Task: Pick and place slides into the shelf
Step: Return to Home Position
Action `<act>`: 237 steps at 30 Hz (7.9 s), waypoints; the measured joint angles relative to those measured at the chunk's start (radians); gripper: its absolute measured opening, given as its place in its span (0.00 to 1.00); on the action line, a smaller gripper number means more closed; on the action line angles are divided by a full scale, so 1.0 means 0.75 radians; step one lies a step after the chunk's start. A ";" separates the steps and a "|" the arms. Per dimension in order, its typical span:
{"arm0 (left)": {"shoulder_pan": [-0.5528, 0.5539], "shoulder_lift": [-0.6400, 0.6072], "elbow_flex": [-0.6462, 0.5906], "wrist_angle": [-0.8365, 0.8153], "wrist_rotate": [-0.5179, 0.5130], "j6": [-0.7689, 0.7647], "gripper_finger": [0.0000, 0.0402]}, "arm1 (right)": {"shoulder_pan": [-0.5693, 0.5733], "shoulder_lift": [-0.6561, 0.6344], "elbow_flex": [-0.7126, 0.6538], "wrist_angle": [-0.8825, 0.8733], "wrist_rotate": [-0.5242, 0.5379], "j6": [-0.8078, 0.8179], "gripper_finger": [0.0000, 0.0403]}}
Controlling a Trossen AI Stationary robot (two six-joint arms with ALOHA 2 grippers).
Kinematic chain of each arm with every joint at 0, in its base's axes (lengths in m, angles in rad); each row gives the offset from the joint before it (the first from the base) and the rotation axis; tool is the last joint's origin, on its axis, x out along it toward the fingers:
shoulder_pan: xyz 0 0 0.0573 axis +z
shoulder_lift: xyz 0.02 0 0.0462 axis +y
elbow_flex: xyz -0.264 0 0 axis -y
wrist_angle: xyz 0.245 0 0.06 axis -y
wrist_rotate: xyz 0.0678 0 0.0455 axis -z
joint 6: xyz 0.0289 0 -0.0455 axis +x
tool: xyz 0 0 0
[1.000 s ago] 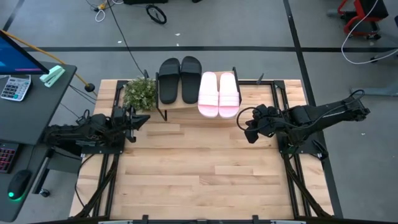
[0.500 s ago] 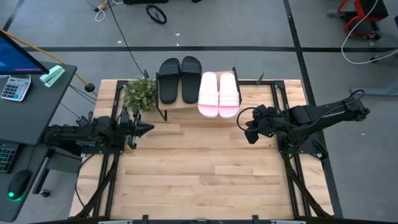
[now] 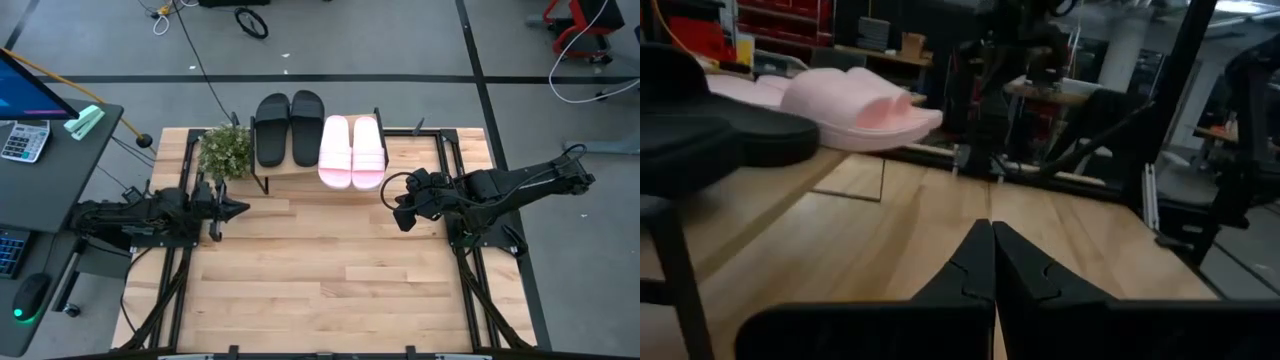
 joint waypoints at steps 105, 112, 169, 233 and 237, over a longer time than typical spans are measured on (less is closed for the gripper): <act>0.000 0.003 -0.002 0.017 0.033 -0.111 0.10 | -0.189 -1.330 -1.246 1.201 -0.440 -1.010 0.00; 0.000 0.003 -0.002 0.017 0.033 -0.111 0.07 | -0.189 -1.330 -1.245 1.196 -0.446 -1.130 0.01; 0.000 0.003 -0.002 0.017 0.033 -0.111 0.06 | -0.188 -1.319 -1.245 1.193 -0.445 -0.991 0.03; 0.000 0.003 -0.002 0.017 0.033 -0.111 0.10 | -0.188 -1.319 -1.245 1.193 -0.445 -0.991 0.03; 0.001 0.003 -0.002 0.017 0.033 -0.111 0.10 | -0.189 -1.319 -1.245 1.192 -0.445 -0.991 0.03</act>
